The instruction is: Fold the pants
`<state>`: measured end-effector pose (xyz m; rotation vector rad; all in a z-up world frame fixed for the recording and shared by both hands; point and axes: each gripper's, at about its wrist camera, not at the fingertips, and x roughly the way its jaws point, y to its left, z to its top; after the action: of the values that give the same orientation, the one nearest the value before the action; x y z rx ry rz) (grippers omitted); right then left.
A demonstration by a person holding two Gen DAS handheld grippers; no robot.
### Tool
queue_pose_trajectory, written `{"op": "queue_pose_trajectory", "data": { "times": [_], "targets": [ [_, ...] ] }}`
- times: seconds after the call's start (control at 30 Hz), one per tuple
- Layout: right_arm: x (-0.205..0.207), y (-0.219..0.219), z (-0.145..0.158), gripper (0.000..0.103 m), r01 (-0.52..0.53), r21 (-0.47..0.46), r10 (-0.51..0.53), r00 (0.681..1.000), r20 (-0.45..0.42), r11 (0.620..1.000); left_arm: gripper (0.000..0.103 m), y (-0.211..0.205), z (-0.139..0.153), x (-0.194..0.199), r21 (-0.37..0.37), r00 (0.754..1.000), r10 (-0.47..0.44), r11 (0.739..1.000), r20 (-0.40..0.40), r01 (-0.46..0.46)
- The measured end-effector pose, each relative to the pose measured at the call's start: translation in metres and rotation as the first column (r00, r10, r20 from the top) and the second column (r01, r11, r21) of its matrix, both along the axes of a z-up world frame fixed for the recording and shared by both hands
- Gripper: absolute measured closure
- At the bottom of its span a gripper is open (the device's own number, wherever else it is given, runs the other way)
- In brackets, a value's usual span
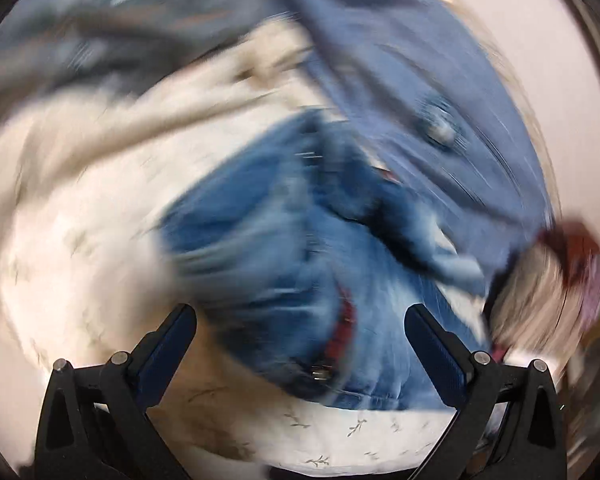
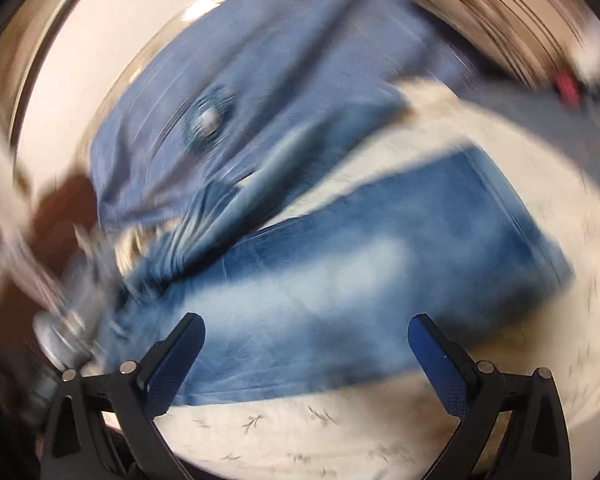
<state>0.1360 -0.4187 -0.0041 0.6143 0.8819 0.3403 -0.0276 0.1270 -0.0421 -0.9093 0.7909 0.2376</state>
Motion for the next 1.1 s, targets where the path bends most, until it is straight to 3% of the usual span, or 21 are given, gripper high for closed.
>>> {"op": "queue_pose_trajectory", "data": {
  "times": [0.03, 0.1, 0.2, 0.3, 0.4, 0.5, 0.53, 0.57, 0.6, 0.63, 0.67, 0.7, 0.73, 0.8, 0.83, 0.87, 0.93, 0.97, 1.0, 1.1],
  "targets": [
    [-0.001, -0.014, -0.007, 0.000, 0.032, 0.031, -0.031, 0.999, -0.023, 0.999, 0.000, 0.001, -0.005, -0.001, -0.039, 0.997, 0.026, 0.999, -0.067, -0.029],
    [-0.005, -0.042, -0.025, 0.000, 0.097, 0.170, -0.082, 0.992, -0.094, 0.981, 0.000, -0.001, -0.007, 0.003, -0.048, 0.992, 0.052, 0.997, -0.116, -0.058],
    [-0.008, -0.066, -0.031, 0.000, 0.173, 0.270, -0.133, 0.978, -0.160, 0.947, 0.000, -0.007, -0.010, 0.016, -0.022, 0.995, 0.035, 0.999, -0.096, -0.037],
    [0.001, -0.079, -0.033, 0.000, 0.212, 0.293, -0.166, 0.970, -0.176, 0.932, 0.000, -0.009, -0.011, 0.030, -0.027, 0.995, 0.035, 0.999, -0.092, -0.037],
    [0.009, -0.087, -0.033, 0.000, 0.293, 0.256, -0.222, 0.936, -0.273, 0.921, 0.000, -0.001, -0.015, 0.037, -0.046, 0.994, 0.078, 0.996, -0.074, -0.081],
    [0.019, -0.093, -0.035, 0.000, 0.319, 0.256, -0.248, 0.929, -0.273, 0.912, 0.001, 0.008, -0.017, 0.042, -0.050, 0.991, 0.104, 0.993, -0.081, -0.109],
    [0.024, -0.093, -0.034, 0.000, 0.315, 0.246, -0.248, 0.931, -0.269, 0.917, 0.012, 0.009, -0.015, 0.042, -0.040, 0.989, 0.118, 0.992, -0.090, -0.122],
    [0.029, -0.091, -0.032, 0.001, 0.310, 0.233, -0.247, 0.932, -0.265, 0.921, 0.053, 0.009, -0.013, 0.044, -0.009, 0.987, 0.130, 0.991, -0.098, -0.131],
    [0.030, -0.089, -0.032, 0.007, 0.306, 0.212, -0.249, 0.933, -0.259, 0.928, 0.069, 0.011, -0.014, 0.048, -0.009, 0.987, 0.115, 0.993, -0.116, -0.117],
    [0.033, -0.087, -0.028, 0.013, 0.301, 0.168, -0.254, 0.933, -0.257, 0.938, 0.071, 0.014, -0.019, 0.053, -0.050, 0.986, 0.097, 0.993, -0.138, -0.104],
    [0.037, -0.084, -0.025, 0.036, 0.288, 0.119, -0.253, 0.936, -0.246, 0.950, 0.076, 0.016, -0.019, 0.054, -0.054, 0.985, 0.106, 0.992, -0.139, -0.115],
    [0.039, -0.083, -0.023, 0.084, 0.264, 0.093, -0.236, 0.941, -0.243, 0.960, 0.077, 0.015, -0.016, 0.056, -0.028, 0.985, 0.100, 0.994, -0.141, -0.105],
    [0.042, -0.081, -0.022, 0.097, 0.247, 0.065, -0.223, 0.941, -0.254, 0.967, 0.079, 0.013, -0.011, 0.057, 0.013, 0.986, 0.089, 0.996, -0.143, -0.088],
    [0.045, -0.073, -0.013, 0.097, 0.205, -0.015, -0.203, 0.953, -0.224, 0.979, 0.081, 0.000, 0.010, 0.061, 0.156, 0.988, 0.074, 0.986, -0.133, -0.053],
    [0.045, -0.070, -0.003, 0.097, 0.188, -0.058, -0.196, 0.962, -0.193, 0.980, 0.082, -0.011, 0.026, 0.062, 0.255, 0.990, 0.068, 0.966, -0.120, -0.035],
    [0.043, -0.064, 0.011, 0.097, 0.176, -0.098, -0.189, 0.971, -0.145, 0.979, 0.083, -0.021, 0.040, 0.062, 0.334, 0.993, 0.066, 0.942, -0.102, -0.028],
    [0.035, -0.053, 0.045, 0.097, 0.164, -0.174, -0.172, 0.985, -0.030, 0.971, 0.083, -0.042, 0.067, 0.057, 0.495, 0.997, 0.055, 0.869, -0.050, -0.024],
    [0.029, -0.047, 0.063, 0.097, 0.162, -0.216, -0.160, 0.987, 0.029, 0.963, 0.083, -0.049, 0.071, 0.054, 0.537, 0.997, 0.059, 0.843, -0.047, -0.025],
    [0.023, -0.043, 0.074, 0.097, 0.165, -0.246, -0.152, 0.986, 0.069, 0.955, 0.083, -0.049, 0.068, 0.053, 0.542, 0.996, 0.068, 0.840, -0.055, -0.027],
    [0.012, -0.042, 0.071, 0.097, 0.176, -0.330, -0.157, 0.984, 0.084, 0.927, 0.080, -0.036, 0.025, 0.057, 0.506, 0.977, 0.108, 0.863, -0.183, -0.001]
  ]
}}
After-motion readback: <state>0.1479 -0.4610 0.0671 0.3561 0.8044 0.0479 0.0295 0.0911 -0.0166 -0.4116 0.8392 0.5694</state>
